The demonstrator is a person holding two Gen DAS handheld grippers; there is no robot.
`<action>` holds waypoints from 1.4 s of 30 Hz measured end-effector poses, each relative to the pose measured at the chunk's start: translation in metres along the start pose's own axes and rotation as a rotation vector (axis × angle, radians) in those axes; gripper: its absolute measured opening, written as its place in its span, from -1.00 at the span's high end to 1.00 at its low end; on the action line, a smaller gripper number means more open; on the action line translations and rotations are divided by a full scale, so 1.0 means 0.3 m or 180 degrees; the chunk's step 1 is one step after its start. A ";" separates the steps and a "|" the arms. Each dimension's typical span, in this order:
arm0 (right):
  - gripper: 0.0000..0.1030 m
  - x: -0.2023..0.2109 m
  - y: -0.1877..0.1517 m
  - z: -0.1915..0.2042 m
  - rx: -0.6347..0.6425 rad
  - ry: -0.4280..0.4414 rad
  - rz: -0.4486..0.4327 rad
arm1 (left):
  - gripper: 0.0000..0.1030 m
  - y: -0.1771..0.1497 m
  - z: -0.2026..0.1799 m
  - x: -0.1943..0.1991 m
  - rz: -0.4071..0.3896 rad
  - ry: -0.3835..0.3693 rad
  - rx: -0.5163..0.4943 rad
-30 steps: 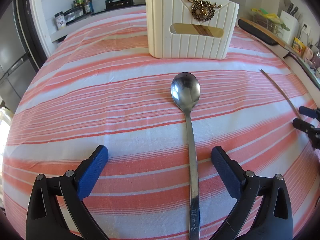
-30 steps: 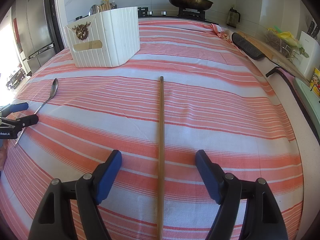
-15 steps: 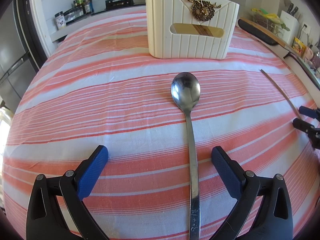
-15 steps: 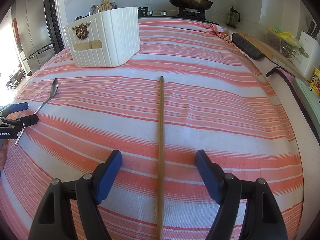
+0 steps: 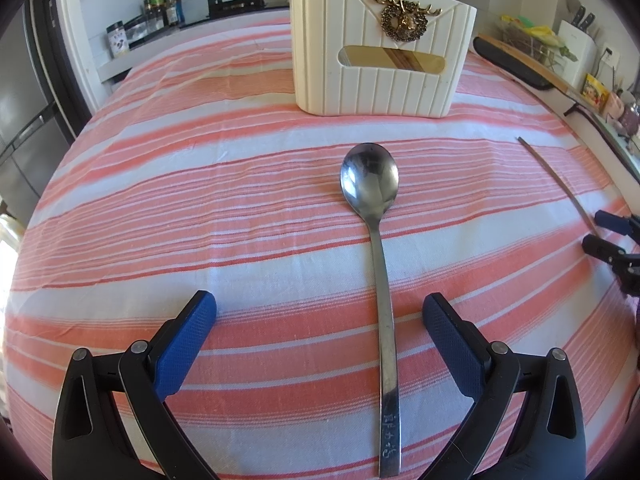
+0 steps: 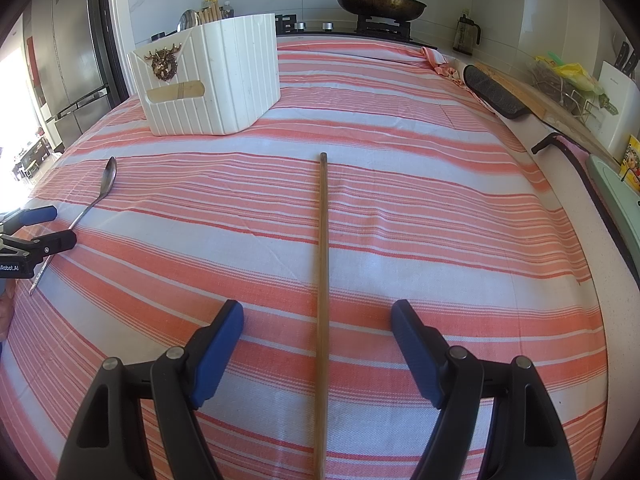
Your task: Organize utensils
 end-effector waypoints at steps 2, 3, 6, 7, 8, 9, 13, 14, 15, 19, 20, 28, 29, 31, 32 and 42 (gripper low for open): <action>-0.51 0.002 -0.001 -0.001 -0.0006 0.0004 0.0005 | -0.98 -0.003 -0.005 0.014 0.0052 -0.0081 -0.0054; -0.51 0.003 -0.001 -0.002 -0.0008 0.0002 0.0018 | -0.98 -0.004 -0.006 0.027 0.0052 -0.0149 -0.0056; -0.51 0.021 -0.013 -0.006 0.0066 0.0038 0.0139 | -0.98 0.007 0.007 0.080 0.0022 -0.0393 -0.0006; -0.51 0.030 -0.020 -0.012 0.0091 0.0065 0.0190 | -0.98 0.017 0.015 0.096 -0.0001 -0.0465 0.0016; -0.51 0.039 -0.029 -0.020 0.0093 0.0099 0.0238 | -0.98 0.026 0.026 0.112 -0.0015 -0.0554 0.0033; -0.51 0.047 -0.037 -0.032 0.0083 0.0133 0.0289 | -0.98 0.035 0.035 0.122 -0.0018 -0.0629 0.0049; -0.51 0.056 -0.047 -0.059 0.0130 0.0207 0.0486 | -0.98 0.081 0.039 0.095 0.0078 -0.0702 0.0037; -0.51 0.052 -0.041 -0.058 0.0165 0.0226 0.0526 | -0.98 0.094 0.026 0.072 0.0128 -0.0673 -0.0012; -0.51 0.046 -0.029 -0.054 0.0203 0.0243 0.0561 | -0.98 0.104 0.015 0.048 0.0167 -0.0640 -0.0054; -0.51 -0.017 0.041 -0.023 0.0333 0.0247 0.0678 | -0.97 0.148 -0.017 -0.072 0.0339 -0.0391 -0.0095; -0.50 -0.037 0.066 -0.013 0.0357 0.0226 0.0682 | -0.94 0.158 -0.023 -0.096 0.0353 -0.0282 -0.0116; 0.63 -0.194 0.291 0.046 0.0226 0.0064 0.0662 | -0.12 0.203 -0.064 -0.131 0.0281 -0.0134 -0.0204; 0.88 -0.203 0.306 0.045 0.0220 0.0026 0.0681 | 0.31 0.207 -0.066 -0.128 0.0269 -0.0169 -0.0206; 0.88 -0.206 0.316 0.045 0.0179 0.0066 0.0686 | 0.29 0.214 -0.060 -0.126 0.0284 -0.0178 -0.0181; 0.88 -0.193 0.318 0.043 0.0149 0.0094 0.0660 | 0.30 0.215 -0.054 -0.118 0.0267 -0.0198 -0.0167; 0.88 0.318 0.329 -0.046 -0.0296 0.0584 -0.0499 | 0.30 0.237 -0.054 0.241 -0.0474 -0.0460 -0.0085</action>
Point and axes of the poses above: each gripper's, at about its wrist camera, not at the fingertips, and x roughly against the way its jaws point, z to its left, y to its top, the point moved 4 cm from there along -x, roughly the way its jaws point, and after that the axes turned 13 degrees about -y, right-handed, at the moved point
